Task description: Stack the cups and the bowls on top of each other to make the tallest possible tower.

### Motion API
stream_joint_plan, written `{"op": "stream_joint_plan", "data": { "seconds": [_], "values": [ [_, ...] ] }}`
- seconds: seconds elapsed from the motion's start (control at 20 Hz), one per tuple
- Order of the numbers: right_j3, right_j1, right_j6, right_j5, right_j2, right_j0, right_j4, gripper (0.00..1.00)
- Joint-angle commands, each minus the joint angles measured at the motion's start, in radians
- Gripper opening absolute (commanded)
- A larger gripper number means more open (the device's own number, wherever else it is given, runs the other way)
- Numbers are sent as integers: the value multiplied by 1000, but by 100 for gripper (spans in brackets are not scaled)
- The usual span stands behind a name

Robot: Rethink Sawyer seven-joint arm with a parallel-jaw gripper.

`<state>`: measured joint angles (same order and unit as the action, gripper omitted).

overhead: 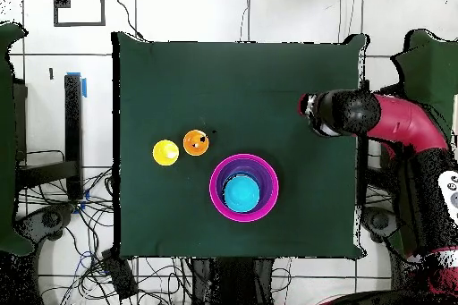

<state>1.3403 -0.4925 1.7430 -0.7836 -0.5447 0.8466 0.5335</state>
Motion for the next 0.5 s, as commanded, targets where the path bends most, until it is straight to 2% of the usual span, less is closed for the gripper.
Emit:
{"op": "stream_joint_plan", "data": {
  "seconds": [0.05,0.5],
  "values": [
    [94,-19,-41,-65,19,-76,1,0],
    [114,-31,-9,-49,36,-95,-13,0]
  ]
}}
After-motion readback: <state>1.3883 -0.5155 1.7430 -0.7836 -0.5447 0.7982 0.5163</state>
